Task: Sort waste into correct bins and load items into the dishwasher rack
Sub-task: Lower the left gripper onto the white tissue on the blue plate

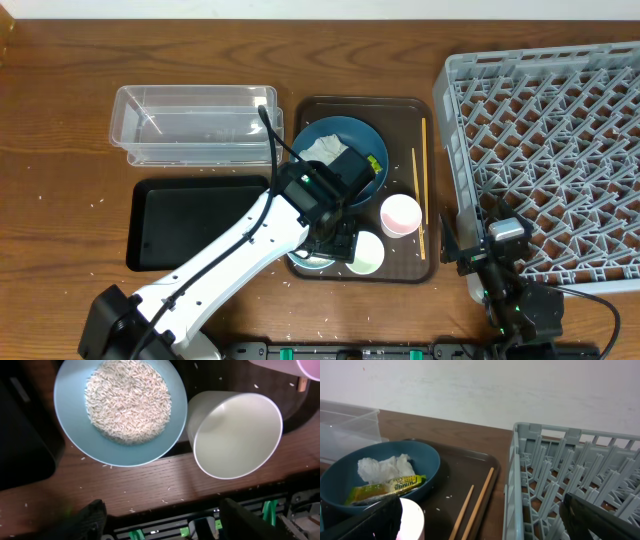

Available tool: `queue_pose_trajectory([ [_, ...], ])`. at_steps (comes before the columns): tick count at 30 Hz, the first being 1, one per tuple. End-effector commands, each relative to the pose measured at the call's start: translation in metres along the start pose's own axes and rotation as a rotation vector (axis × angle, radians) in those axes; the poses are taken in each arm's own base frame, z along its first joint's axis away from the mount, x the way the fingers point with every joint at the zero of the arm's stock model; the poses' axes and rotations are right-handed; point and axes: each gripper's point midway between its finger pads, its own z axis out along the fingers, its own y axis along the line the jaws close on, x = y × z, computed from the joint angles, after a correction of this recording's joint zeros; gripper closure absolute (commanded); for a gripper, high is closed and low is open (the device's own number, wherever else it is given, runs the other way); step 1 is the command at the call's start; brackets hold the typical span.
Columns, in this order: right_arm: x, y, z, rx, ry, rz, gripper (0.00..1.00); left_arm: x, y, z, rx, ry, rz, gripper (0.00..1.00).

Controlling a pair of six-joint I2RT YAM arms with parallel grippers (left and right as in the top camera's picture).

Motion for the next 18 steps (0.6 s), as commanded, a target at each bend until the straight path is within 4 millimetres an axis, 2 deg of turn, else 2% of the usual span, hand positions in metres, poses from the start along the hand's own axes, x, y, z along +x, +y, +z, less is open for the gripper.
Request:
queue_pose_trajectory([
  [1, 0.001, -0.004, 0.0, 0.015, 0.004, -0.006, 0.01, -0.006, 0.013, 0.001, -0.072, -0.039, 0.011, 0.29],
  [4, 0.001, -0.004, 0.0, 0.015, 0.004, -0.006, 0.01, -0.015, 0.028, -0.002, -0.149, -0.087, -0.017, 0.29],
  [7, 0.001, -0.004, 0.0, 0.015, 0.004, -0.006, 0.01, -0.026, 0.052, -0.006, -0.229, -0.14, -0.134, 0.3],
  [11, 0.001, -0.004, 0.0, 0.015, 0.004, -0.006, 0.01, -0.041, 0.071, -0.01, -0.233, -0.176, -0.25, 0.31],
  [14, 0.001, -0.004, 0.0, 0.015, 0.004, -0.006, 0.01, -0.058, 0.075, -0.012, -0.201, -0.229, -0.292, 0.31],
  [18, 0.001, -0.004, 0.0, 0.015, 0.005, -0.006, 0.01, -0.092, 0.065, -0.018, -0.123, -0.354, -0.309, 0.3],
])
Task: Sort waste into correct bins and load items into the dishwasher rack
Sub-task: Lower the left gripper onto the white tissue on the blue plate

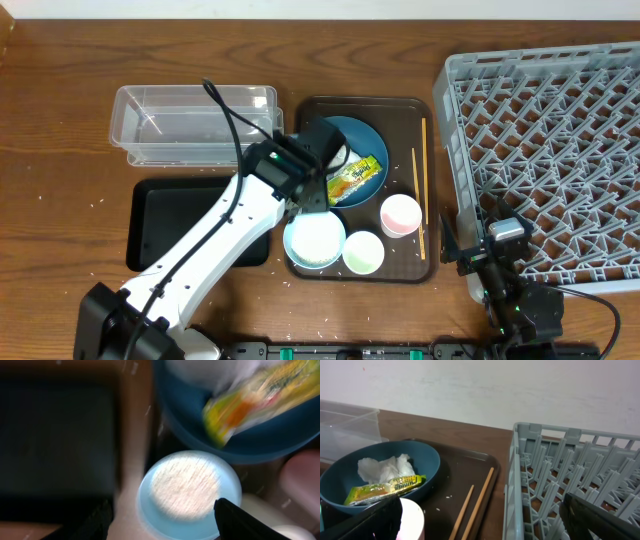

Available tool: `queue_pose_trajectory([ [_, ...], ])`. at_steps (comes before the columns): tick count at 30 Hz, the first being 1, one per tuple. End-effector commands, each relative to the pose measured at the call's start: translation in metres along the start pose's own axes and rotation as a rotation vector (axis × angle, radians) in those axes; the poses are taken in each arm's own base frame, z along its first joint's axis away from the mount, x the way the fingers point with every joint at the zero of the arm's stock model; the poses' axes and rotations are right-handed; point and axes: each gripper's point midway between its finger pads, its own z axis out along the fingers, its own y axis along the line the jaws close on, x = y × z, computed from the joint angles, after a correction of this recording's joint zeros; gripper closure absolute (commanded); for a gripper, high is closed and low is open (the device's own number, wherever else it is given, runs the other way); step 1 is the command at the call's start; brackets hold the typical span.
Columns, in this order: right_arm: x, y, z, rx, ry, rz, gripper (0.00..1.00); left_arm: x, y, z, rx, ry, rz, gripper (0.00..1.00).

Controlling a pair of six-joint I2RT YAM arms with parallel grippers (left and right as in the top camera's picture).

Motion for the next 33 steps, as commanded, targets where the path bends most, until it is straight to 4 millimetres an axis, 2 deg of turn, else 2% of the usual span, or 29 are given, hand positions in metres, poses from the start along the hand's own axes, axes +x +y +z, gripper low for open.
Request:
queue_pose_trajectory([
  [1, 0.001, -0.004, 0.0, 0.015, 0.004, -0.006, 0.01, -0.019, -0.007, 0.001, 0.027, -0.08, -0.035, 0.3],
  [5, 0.001, -0.004, 0.0, 0.015, 0.005, -0.006, 0.01, -0.041, -0.026, 0.0, 0.099, -0.166, -0.034, 0.29],
  [6, 0.002, -0.004, 0.0, 0.015, 0.005, -0.006, 0.01, -0.047, -0.032, 0.001, 0.114, -0.189, -0.013, 0.25],
  [10, 0.002, -0.004, 0.0, 0.015, 0.005, -0.006, 0.01, -0.066, -0.048, 0.007, 0.144, -0.259, 0.119, 0.23],
  [16, 0.002, -0.004, 0.0, 0.015, 0.005, -0.006, 0.01, -0.082, -0.067, 0.041, 0.134, -0.292, 0.25, 0.22],
  [22, 0.002, -0.004, 0.0, 0.015, 0.005, -0.006, 0.01, -0.106, -0.065, 0.069, 0.041, -0.372, 0.233, 0.22],
  [30, 0.002, -0.004, 0.0, 0.015, 0.005, -0.006, 0.01, -0.107, -0.069, 0.095, 0.027, -0.36, 0.234, 0.22],
  [33, 0.002, -0.004, 0.0, 0.015, 0.005, -0.006, 0.01, -0.106, -0.069, 0.105, 0.031, -0.351, 0.178, 0.22],
])
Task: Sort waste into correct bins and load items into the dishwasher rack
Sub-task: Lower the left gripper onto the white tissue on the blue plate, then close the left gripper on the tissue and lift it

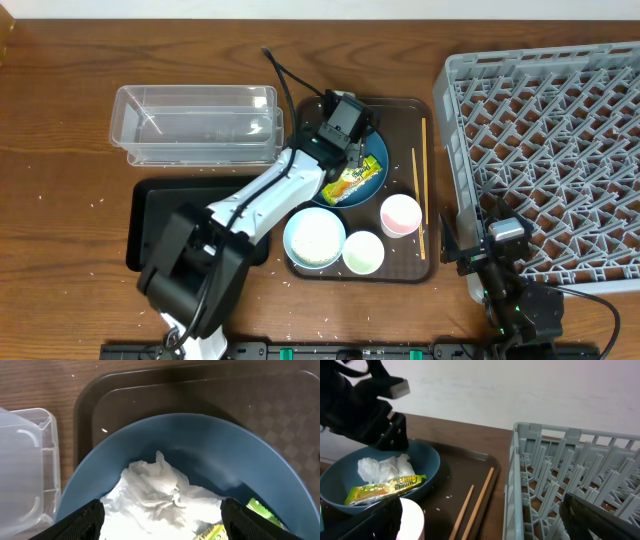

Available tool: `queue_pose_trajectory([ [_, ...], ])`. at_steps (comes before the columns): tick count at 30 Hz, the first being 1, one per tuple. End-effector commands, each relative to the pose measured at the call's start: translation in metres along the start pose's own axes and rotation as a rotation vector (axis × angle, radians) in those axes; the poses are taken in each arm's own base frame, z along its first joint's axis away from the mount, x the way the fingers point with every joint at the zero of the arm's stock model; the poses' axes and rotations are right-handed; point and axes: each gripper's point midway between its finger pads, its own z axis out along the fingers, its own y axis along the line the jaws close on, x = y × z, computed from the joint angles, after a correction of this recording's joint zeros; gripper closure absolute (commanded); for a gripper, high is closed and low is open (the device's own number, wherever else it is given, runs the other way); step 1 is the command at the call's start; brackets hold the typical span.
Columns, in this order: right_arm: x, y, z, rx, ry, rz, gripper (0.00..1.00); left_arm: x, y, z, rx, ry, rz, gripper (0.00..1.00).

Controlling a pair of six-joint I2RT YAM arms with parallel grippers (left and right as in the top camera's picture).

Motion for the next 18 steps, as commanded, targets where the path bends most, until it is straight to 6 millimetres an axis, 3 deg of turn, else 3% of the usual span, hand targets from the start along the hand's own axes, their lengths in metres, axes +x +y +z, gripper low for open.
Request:
queue_pose_trajectory([
  [1, 0.002, -0.004, 0.0, 0.015, 0.006, -0.006, 0.01, 0.009, 0.008, 0.015, -0.042, 0.017, -0.056, 0.22],
  [10, 0.002, -0.004, 0.0, 0.015, 0.006, -0.006, 0.01, 0.014, 0.02, 0.028, -0.073, 0.04, -0.212, 0.22],
  [18, 0.002, -0.004, 0.0, 0.015, 0.006, -0.006, 0.01, 0.021, 0.017, 0.031, -0.061, 0.064, -0.241, 0.23],
])
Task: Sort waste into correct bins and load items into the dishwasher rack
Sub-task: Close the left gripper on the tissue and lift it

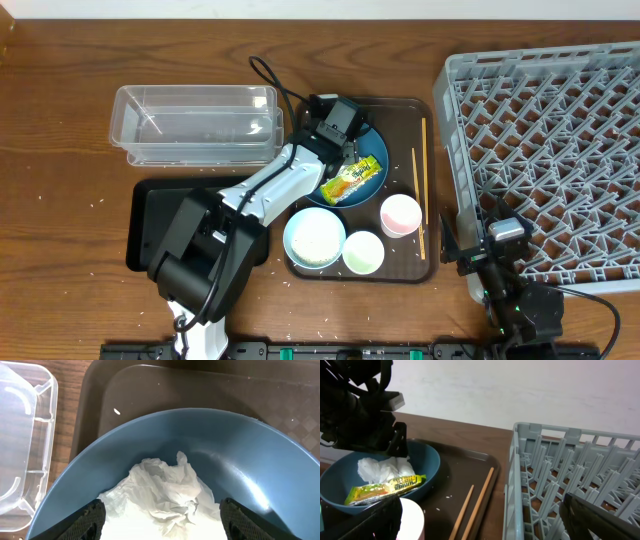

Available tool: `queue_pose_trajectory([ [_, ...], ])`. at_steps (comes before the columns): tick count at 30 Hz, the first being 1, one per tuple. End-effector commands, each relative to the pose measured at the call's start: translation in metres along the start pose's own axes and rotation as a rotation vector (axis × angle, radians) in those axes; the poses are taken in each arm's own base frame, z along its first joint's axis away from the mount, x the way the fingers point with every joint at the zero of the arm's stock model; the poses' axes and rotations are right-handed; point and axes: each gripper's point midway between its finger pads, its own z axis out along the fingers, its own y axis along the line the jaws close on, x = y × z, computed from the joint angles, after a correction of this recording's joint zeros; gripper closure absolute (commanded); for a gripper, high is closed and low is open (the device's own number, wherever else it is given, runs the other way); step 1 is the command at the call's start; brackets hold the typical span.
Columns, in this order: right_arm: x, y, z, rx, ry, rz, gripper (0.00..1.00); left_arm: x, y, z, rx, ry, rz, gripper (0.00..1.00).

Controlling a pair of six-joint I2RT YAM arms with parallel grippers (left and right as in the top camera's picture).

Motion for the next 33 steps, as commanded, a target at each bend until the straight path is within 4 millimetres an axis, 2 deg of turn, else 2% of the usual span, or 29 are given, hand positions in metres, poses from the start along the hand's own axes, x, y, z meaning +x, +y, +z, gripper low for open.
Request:
queue_pose_trajectory([
  [1, 0.002, -0.004, 0.0, 0.015, 0.006, -0.006, 0.01, 0.009, 0.005, 0.009, -0.022, 0.025, -0.042, 0.23],
  [11, 0.002, -0.004, 0.0, 0.015, 0.006, -0.006, 0.01, 0.027, 0.01, 0.029, -0.056, 0.073, -0.025, 0.23],
  [16, 0.002, -0.004, 0.0, 0.015, 0.006, -0.006, 0.01, 0.027, 0.01, 0.029, -0.055, 0.071, -0.025, 0.25],
  [26, 0.002, -0.004, 0.0, 0.015, 0.006, -0.006, 0.01, 0.019, 0.005, 0.028, -0.037, 0.047, -0.034, 0.58],
  [31, 0.002, -0.004, 0.0, 0.015, 0.005, -0.006, 0.01, 0.006, 0.001, 0.015, -0.013, 0.014, -0.046, 0.77],
  [33, 0.002, -0.004, 0.0, 0.015, 0.006, -0.006, 0.01, -0.003, -0.002, 0.004, 0.004, -0.009, -0.054, 0.8],
])
